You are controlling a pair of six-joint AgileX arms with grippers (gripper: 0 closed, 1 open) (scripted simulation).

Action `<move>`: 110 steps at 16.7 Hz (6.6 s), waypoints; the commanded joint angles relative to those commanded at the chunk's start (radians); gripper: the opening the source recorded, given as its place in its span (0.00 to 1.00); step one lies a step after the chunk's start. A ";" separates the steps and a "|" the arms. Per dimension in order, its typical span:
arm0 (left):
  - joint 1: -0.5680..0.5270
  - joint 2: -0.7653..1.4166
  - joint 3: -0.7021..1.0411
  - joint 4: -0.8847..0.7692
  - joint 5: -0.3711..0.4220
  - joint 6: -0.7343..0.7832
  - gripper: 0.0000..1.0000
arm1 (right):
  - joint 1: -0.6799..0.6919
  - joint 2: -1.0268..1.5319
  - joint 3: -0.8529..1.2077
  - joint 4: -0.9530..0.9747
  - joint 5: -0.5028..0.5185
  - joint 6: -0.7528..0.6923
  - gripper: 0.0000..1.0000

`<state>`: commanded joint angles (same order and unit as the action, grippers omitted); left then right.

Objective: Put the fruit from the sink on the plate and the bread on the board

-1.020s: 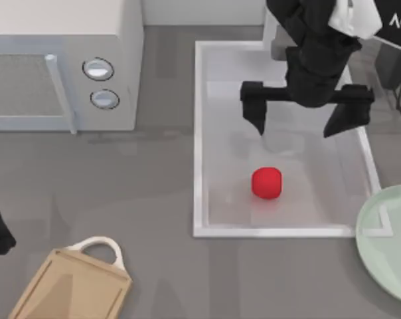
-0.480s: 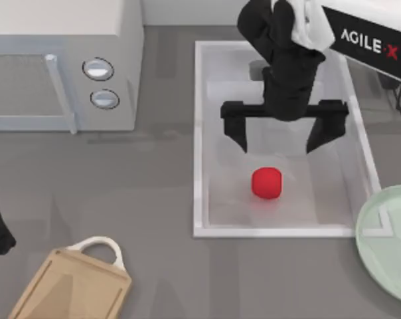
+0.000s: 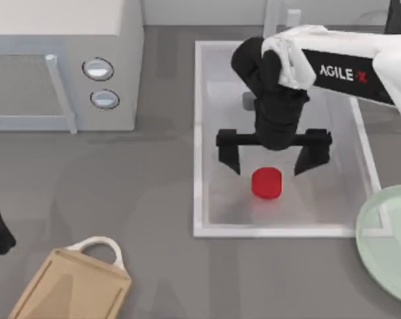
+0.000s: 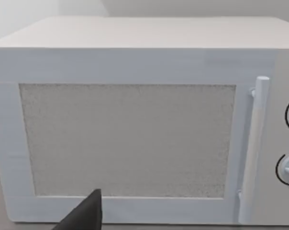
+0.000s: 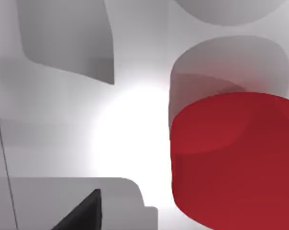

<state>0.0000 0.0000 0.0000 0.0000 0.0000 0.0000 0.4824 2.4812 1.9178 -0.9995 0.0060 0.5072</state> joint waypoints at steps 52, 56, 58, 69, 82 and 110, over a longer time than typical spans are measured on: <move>0.000 0.000 0.000 0.000 0.000 0.000 1.00 | -0.043 -0.204 -0.010 -0.105 0.020 -0.055 0.00; 0.000 0.000 0.000 0.000 0.000 0.000 1.00 | -0.114 -0.366 -0.150 -0.119 0.014 -0.127 0.00; 0.000 0.000 0.000 0.000 0.000 0.000 1.00 | -0.156 -0.458 -0.239 -0.129 0.010 -0.170 0.00; 0.000 0.000 0.000 0.000 0.000 0.000 1.00 | -0.363 -0.897 -0.706 -0.186 -0.005 -0.378 0.00; 0.000 0.000 0.000 0.000 0.000 0.000 1.00 | -0.384 -0.940 -0.755 -0.193 -0.006 -0.400 0.38; 0.000 0.000 0.000 0.000 0.000 0.000 1.00 | -0.417 -1.468 -1.146 0.208 -0.006 -0.436 1.00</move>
<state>0.0000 0.0000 0.0000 0.0000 0.0000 0.0000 0.0658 1.0128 0.7719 -0.7910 0.0000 0.0714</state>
